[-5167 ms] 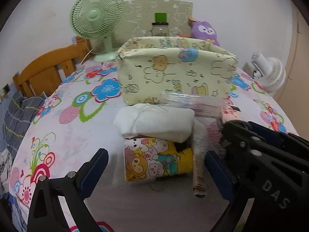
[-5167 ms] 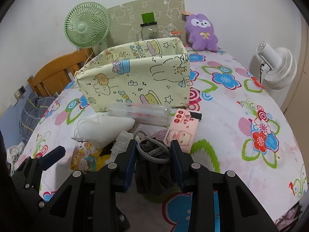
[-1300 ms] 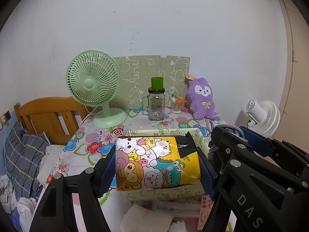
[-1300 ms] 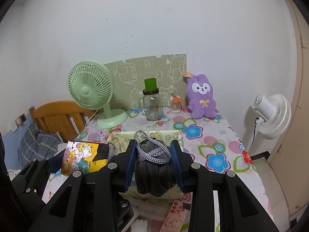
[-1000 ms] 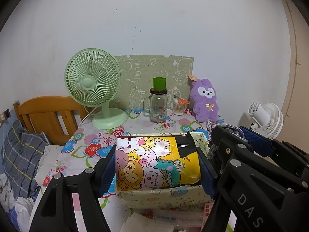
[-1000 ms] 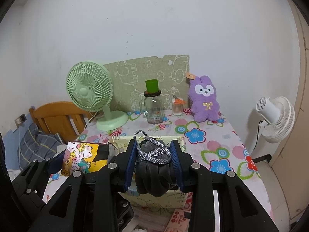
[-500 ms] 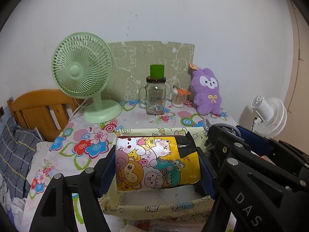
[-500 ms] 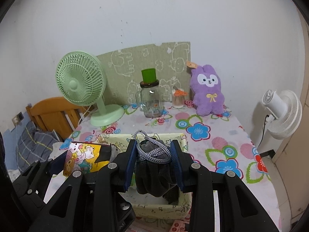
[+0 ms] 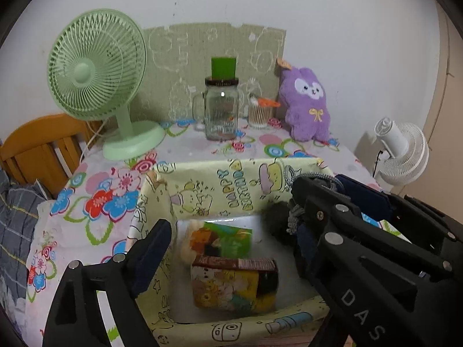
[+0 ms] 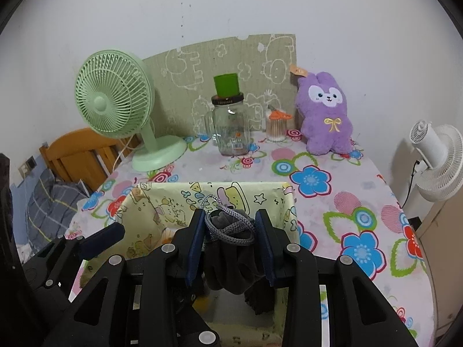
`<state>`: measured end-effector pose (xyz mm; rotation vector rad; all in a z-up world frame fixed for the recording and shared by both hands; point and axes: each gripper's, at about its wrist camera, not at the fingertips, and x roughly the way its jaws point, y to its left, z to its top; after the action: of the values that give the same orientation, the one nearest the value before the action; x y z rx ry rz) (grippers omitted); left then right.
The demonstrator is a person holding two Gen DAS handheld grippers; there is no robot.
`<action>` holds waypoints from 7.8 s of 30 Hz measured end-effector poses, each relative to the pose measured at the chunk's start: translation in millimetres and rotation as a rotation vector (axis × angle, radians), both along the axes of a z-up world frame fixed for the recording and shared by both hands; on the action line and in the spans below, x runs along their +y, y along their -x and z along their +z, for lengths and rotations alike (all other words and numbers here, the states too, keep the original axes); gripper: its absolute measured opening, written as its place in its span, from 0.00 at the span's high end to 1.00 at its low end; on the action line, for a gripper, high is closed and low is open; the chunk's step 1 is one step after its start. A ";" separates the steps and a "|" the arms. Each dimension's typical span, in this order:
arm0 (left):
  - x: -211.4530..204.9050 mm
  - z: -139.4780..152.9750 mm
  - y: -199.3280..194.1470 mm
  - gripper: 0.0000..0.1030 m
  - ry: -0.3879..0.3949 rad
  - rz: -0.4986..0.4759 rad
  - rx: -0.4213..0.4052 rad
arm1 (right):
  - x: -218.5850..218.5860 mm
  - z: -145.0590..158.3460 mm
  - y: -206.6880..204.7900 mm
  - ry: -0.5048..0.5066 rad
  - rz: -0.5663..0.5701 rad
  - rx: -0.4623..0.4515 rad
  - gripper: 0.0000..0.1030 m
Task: Organize soft objects
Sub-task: 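Lower both pouches into the fabric box and open both grippers, then withdraw both grippers from the box back toward the remaining items, then grasp the white rolled cloth with beige band with the left gripper, then grasp the pink cat-print tissue packet with the right gripper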
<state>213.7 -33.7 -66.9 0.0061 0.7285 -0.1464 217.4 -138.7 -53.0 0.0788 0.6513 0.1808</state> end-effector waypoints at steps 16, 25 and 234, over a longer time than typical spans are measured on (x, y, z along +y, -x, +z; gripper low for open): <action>4.3 -0.7 -0.4 0.06 -0.021 0.028 0.016 | 5.3 -9.0 -12.1 -0.051 0.055 0.028 0.27; 3.2 8.5 8.9 0.04 -0.026 0.024 -0.010 | 2.8 1.4 -1.6 -0.053 0.057 0.013 0.21; -26.5 -64.1 138.0 0.83 -0.095 -0.059 0.067 | -29.8 -80.2 126.8 0.007 -0.111 0.244 0.42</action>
<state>75.7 -60.2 -131.0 0.1137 0.8017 -0.1691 90.6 -168.5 -133.2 0.1312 0.8883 0.0615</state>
